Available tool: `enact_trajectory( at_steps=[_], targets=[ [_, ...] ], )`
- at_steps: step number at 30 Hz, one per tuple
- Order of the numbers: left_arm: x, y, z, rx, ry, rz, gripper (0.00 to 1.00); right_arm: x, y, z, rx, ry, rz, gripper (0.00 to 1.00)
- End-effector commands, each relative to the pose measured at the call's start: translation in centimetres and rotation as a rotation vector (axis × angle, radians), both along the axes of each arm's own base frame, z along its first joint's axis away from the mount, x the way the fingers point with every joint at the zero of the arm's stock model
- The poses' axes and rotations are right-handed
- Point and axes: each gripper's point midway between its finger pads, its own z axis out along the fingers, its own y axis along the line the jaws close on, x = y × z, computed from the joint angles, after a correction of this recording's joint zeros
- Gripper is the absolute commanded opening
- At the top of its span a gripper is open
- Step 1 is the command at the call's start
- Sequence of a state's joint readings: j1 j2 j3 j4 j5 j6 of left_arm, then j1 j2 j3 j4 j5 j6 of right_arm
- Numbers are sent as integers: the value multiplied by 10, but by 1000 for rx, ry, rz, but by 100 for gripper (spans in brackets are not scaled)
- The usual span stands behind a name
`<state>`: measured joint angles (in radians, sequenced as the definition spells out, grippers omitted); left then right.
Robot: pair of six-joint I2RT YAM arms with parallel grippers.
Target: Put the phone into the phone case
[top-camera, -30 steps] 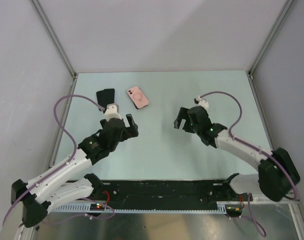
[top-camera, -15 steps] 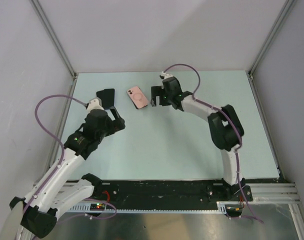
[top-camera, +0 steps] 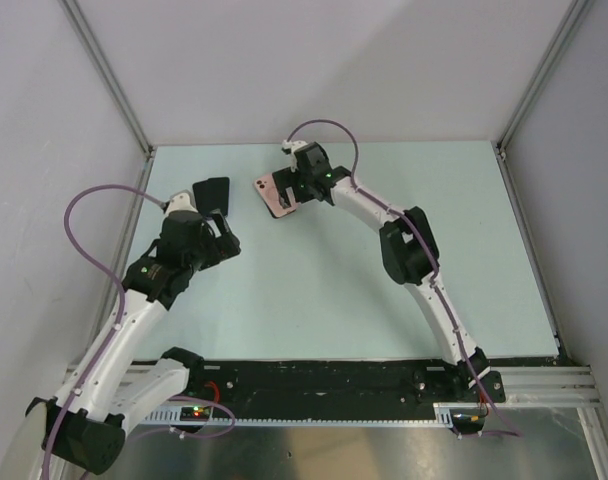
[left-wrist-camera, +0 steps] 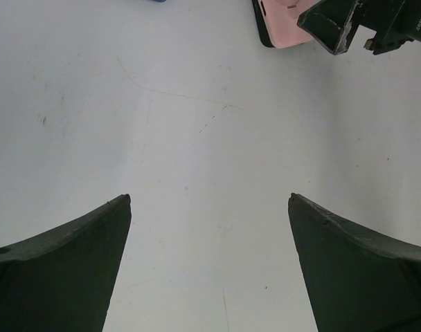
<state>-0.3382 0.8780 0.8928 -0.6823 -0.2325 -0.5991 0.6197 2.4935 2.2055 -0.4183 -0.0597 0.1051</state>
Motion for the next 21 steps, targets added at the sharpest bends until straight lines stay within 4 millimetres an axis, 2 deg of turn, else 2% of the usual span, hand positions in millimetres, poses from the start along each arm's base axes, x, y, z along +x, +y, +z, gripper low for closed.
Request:
enact_trajectory(
  at_steps=[1,9,21],
  targets=[
    [5,0,15,4,-21,-34,98,-5,19,1,-65,-43,70,100],
    [7,2,17,4,-22,-38,98,-6,34,-1,-94,-64,91,100],
    [8,-2,20,-15,-26,-49,98,-9,37,-8,-223,-133,101,100]
  ],
)
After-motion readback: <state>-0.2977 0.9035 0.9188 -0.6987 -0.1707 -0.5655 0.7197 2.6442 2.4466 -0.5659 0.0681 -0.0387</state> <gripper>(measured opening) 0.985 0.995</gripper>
